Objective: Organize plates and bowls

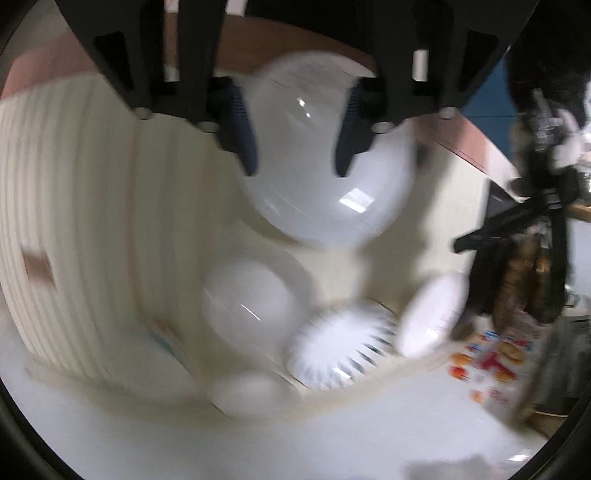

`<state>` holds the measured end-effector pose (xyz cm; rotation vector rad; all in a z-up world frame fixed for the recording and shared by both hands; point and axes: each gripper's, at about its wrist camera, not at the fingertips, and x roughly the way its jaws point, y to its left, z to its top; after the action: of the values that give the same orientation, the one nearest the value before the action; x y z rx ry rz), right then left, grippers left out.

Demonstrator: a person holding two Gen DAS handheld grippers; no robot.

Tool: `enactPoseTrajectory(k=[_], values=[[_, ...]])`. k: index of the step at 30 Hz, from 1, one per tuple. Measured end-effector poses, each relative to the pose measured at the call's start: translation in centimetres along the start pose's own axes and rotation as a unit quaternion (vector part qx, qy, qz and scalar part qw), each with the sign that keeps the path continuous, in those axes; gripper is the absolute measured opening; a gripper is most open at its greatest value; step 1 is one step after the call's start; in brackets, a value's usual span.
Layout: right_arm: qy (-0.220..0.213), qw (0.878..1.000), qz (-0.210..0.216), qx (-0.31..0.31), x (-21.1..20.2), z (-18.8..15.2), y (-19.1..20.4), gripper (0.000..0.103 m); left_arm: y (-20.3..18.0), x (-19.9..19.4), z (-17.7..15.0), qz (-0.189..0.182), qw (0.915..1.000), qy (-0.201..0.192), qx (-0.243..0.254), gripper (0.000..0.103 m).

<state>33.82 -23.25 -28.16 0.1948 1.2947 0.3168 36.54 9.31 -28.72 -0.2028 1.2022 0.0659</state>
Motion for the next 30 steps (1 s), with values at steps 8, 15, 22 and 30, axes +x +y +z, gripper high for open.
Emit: enactPoseTrajectory(k=[8, 15, 22, 30], values=[[-0.007, 0.997, 0.063, -0.043, 10.8, 14.2, 12.1, 0.065, 8.2, 5.6, 4.6, 0.040, 0.9938, 0.014, -0.103, 0.062], [0.002, 0.993, 0.008, -0.120, 21.4, 23.2, 18.2, 0.054, 9.4, 10.3, 6.5, 0.043, 0.9914, 0.043, -0.116, 0.062], [0.041, 0.989, -0.010, -0.140, 27.7, 26.7, 19.8, 0.022, 10.6, 12.1, 7.9, 0.004, 0.9938, 0.034, -0.106, 0.051], [0.062, 0.989, 0.027, -0.133, 28.5, 26.7, 19.1, 0.018, 10.8, 11.4, 7.4, -0.019, 0.9952, 0.020, -0.094, 0.050]])
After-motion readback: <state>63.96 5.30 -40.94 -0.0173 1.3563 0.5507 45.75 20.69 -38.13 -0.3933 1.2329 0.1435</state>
